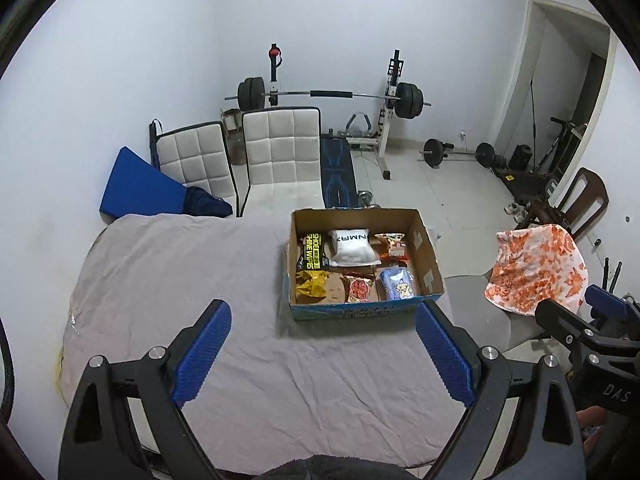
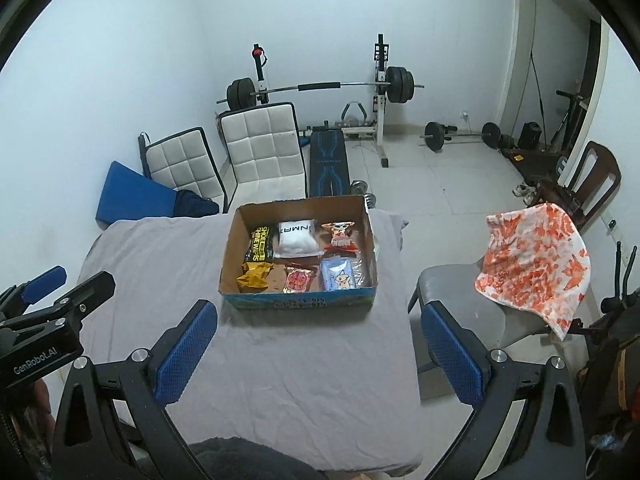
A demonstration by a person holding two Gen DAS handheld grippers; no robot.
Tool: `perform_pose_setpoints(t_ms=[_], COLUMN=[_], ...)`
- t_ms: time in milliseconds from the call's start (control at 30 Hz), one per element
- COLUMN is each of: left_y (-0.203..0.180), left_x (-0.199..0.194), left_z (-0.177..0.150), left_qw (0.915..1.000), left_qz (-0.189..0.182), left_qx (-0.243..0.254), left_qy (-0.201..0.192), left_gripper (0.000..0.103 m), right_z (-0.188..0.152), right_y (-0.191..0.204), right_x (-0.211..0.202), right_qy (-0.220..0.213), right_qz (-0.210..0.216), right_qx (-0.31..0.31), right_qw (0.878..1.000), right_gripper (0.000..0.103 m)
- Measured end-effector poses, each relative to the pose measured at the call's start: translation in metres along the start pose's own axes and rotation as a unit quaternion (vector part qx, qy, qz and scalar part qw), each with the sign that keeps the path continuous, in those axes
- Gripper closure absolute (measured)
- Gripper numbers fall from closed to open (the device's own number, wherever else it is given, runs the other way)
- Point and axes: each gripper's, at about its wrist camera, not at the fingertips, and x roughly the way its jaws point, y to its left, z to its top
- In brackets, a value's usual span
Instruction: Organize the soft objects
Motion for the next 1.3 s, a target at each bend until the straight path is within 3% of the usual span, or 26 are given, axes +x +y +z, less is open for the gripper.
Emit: perform_pose_setpoints(t_ms=[1300], left_y=[-0.001], left_x=[-0.023], left_z=[-0.007], left_qw=[0.9998], left_qz=[0.011], left_qx=[-0.004], left_qy=[-0.015], left_gripper=[0.009], right_z=[0.008], right_y=[0.007], right_x=[-0.015], right_qy=[-0.015], right_qz=[0.016], right_qx=[-0.016], right_qw=[1.000], right_gripper=[0.000])
